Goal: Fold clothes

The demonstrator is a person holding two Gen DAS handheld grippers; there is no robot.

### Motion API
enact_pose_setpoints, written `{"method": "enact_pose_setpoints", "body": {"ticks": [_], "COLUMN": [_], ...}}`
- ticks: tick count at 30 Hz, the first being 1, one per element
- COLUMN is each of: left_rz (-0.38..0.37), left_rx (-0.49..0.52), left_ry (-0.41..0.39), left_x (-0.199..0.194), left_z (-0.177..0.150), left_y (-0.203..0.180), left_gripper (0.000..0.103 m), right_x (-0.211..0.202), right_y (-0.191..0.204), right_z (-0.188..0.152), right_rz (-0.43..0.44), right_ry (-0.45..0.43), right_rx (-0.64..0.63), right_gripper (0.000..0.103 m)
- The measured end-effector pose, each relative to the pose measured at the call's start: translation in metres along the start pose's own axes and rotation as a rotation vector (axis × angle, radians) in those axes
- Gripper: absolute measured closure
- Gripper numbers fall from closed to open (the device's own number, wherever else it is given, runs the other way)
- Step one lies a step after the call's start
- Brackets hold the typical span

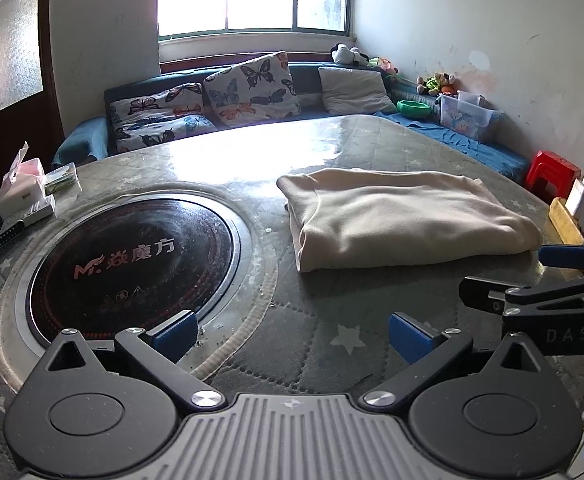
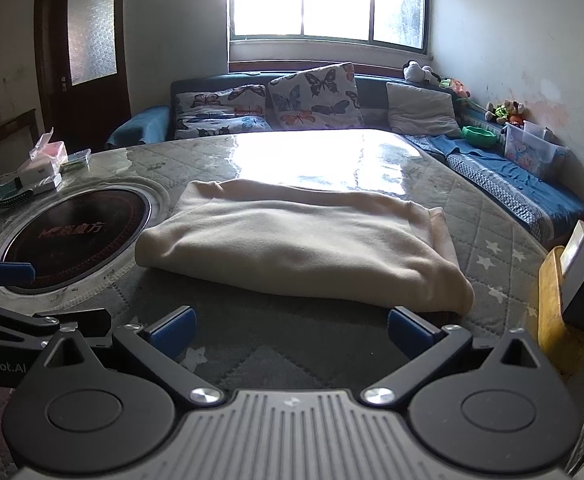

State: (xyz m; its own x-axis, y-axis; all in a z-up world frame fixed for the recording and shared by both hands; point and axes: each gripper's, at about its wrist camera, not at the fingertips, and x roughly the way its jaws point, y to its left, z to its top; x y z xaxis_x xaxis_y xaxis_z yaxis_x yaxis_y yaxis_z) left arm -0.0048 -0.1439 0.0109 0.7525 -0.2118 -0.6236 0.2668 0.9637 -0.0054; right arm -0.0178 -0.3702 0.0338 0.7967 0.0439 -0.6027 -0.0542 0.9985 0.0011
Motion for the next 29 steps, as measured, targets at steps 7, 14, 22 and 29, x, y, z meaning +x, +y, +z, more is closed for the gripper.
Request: {"method": "enact_pose_setpoints", "body": {"ticks": [7, 14, 22, 29], "left_rz": [0.025, 0.04, 0.046, 0.03], "left_rx": [-0.014, -0.036, -0.045, -0.039], "left_ry": [0.029, 0.058, 0.062, 0.049], "left_x": [0.015, 0.03, 0.038, 0.041], "left_z": [-0.003, -0.004, -0.004, -0.001], "left_y": [0.008, 0.016, 0.02, 0.018], "left_gripper": [0.0, 0.0, 0.0, 0.0], "right_x": [0.015, 0.031, 0.046, 0.05], "right_y": [-0.003, -0.006, -0.004, -0.005], "right_z": [-0.001, -0.002, 0.001, 0.0], "right_rz": [-0.008, -0.014, -0.016, -0.021], "right_ry": [0.021, 0.04, 0.047, 0.049], "right_rx": [0.016, 0.029, 0.02, 0.03], "right_gripper": [0.0, 0.0, 0.0, 0.0]}}
